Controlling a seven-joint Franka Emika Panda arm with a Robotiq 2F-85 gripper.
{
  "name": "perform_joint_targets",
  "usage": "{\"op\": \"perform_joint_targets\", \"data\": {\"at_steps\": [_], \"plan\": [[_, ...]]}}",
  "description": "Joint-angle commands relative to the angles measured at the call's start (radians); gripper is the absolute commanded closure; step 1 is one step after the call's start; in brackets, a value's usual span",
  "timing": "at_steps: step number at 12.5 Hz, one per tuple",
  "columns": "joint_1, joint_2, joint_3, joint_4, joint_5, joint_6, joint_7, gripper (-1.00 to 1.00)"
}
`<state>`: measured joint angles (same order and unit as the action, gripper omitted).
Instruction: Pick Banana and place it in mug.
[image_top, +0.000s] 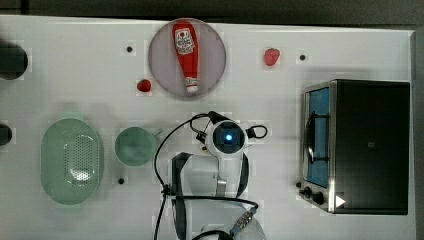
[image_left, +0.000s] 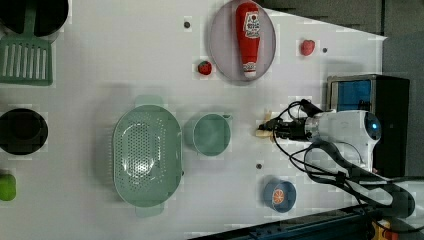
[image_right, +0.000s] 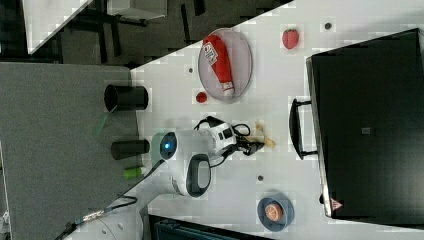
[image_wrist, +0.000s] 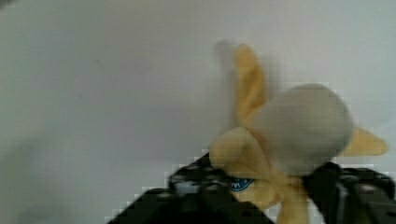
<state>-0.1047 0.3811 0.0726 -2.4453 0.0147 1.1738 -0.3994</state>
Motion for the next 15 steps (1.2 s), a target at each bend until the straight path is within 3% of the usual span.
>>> {"op": "perform_joint_targets", "data": {"at_steps": [1, 3, 10, 15], "plan": [[-0.010, -0.060, -0.015, -0.004, -0.001, 0.023, -0.029, 0.42], [-0.010, -0.137, -0.015, -0.002, -0.001, 0.002, -0.029, 0.42], [-0.010, -0.496, -0.016, 0.184, -0.001, -0.633, -0.029, 0.42], [0.007, -0.600, 0.073, 0.236, -0.001, -0.728, -0.025, 0.42]]}}
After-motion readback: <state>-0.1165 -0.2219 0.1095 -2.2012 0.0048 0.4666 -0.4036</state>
